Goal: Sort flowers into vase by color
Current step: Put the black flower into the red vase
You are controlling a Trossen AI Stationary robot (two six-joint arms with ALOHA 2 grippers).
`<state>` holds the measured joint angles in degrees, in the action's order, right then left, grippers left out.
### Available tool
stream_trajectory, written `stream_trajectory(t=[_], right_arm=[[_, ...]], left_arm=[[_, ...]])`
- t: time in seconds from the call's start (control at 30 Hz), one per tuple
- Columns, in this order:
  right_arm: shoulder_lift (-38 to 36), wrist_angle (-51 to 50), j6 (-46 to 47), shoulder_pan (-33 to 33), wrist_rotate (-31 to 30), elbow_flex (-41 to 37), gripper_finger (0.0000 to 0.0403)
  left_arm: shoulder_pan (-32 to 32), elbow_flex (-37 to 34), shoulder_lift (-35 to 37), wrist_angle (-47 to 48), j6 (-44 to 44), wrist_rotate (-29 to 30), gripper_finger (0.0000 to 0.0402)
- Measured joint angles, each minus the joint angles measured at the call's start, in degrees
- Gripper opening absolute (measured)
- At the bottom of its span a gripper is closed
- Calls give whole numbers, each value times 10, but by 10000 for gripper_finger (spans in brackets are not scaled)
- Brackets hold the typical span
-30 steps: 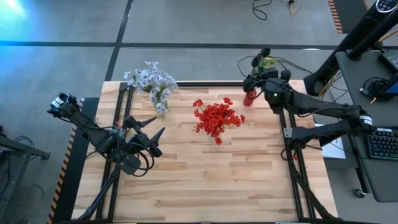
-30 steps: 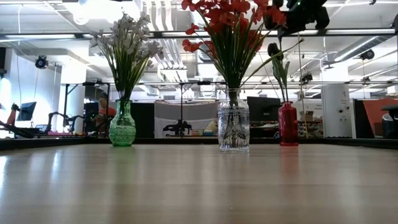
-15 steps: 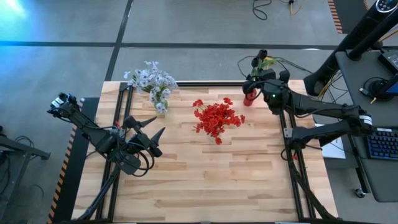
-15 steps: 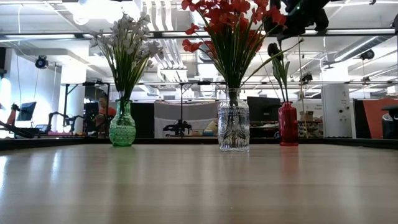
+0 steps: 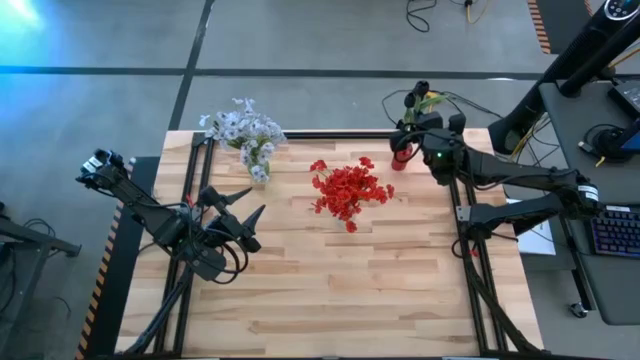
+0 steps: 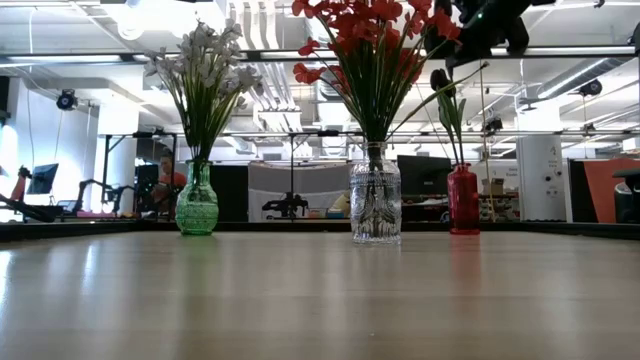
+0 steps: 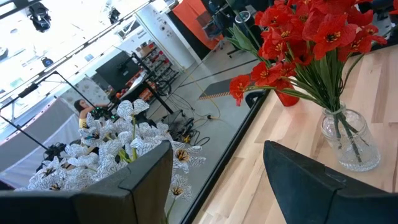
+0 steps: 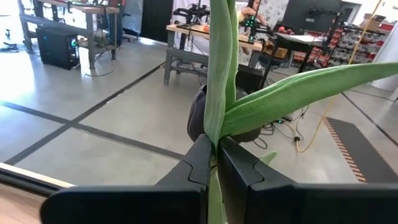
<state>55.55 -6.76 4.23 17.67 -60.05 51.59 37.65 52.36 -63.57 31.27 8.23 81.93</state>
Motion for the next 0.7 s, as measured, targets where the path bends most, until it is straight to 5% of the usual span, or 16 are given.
stream_trajectory(t=[0.7], right_arm=[[0, 52, -15, 0, 0, -33, 13]], left_arm=[[0, 0, 0, 0, 0, 0, 233]])
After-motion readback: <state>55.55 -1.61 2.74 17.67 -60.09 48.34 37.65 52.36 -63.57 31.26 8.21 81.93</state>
